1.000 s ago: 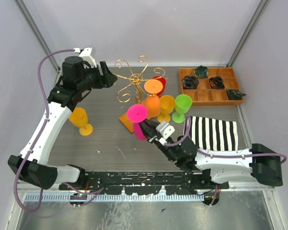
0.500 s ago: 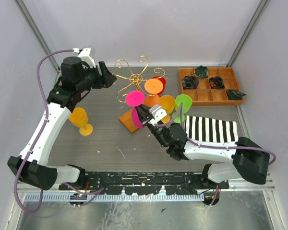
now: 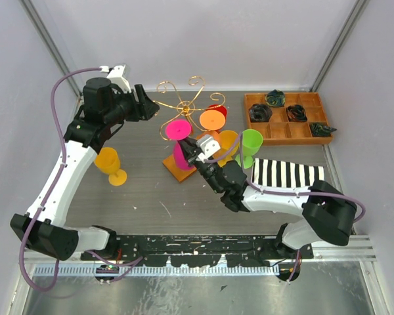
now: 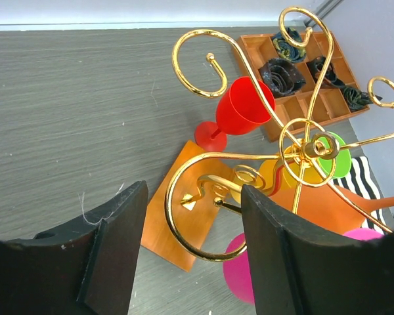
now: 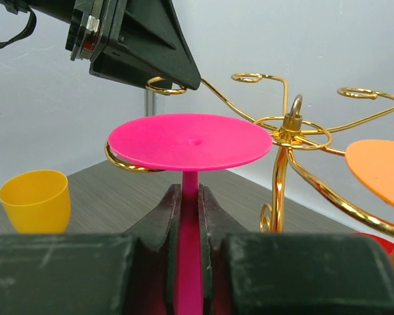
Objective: Place the wine glass upside down on the wine glass rack
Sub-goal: Turn the wine glass upside down at the wine rack.
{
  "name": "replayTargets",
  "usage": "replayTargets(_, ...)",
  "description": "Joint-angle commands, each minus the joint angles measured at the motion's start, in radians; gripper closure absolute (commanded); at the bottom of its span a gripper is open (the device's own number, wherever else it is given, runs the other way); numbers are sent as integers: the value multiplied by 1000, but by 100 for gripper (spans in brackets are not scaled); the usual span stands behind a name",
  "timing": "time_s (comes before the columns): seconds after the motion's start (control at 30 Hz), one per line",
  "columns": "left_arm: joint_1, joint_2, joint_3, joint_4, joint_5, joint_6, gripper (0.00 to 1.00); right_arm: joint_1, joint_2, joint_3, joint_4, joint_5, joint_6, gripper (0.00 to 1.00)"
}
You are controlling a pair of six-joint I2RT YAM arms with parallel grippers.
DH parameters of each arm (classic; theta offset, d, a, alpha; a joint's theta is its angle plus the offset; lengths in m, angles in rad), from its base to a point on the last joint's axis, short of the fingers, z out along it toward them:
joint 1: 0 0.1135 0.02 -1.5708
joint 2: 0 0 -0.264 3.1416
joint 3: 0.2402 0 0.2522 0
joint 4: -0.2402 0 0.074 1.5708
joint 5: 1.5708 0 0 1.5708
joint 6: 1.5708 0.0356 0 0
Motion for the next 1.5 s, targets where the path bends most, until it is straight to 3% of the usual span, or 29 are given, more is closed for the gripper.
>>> replayTargets(0.0,6,-11,0,9,16,18,35,-6,16,72,71,-36,23,99)
replayTargets(0.43,5,-7,2,5,22,19,37,-8,73,126,45,-73,37,99)
replayTargets(1.0,5,-7,3,-1,17,20,37,-12,62,127,-1,-303,59,99)
replayTargets(1.3,6,-5,5,-3,15,21,37,-12,36,105,-13,-334,72,99)
replayTargets(1.47,6,-2,7,-3,18,21,37,-11,59,147,-54,-261,65,99)
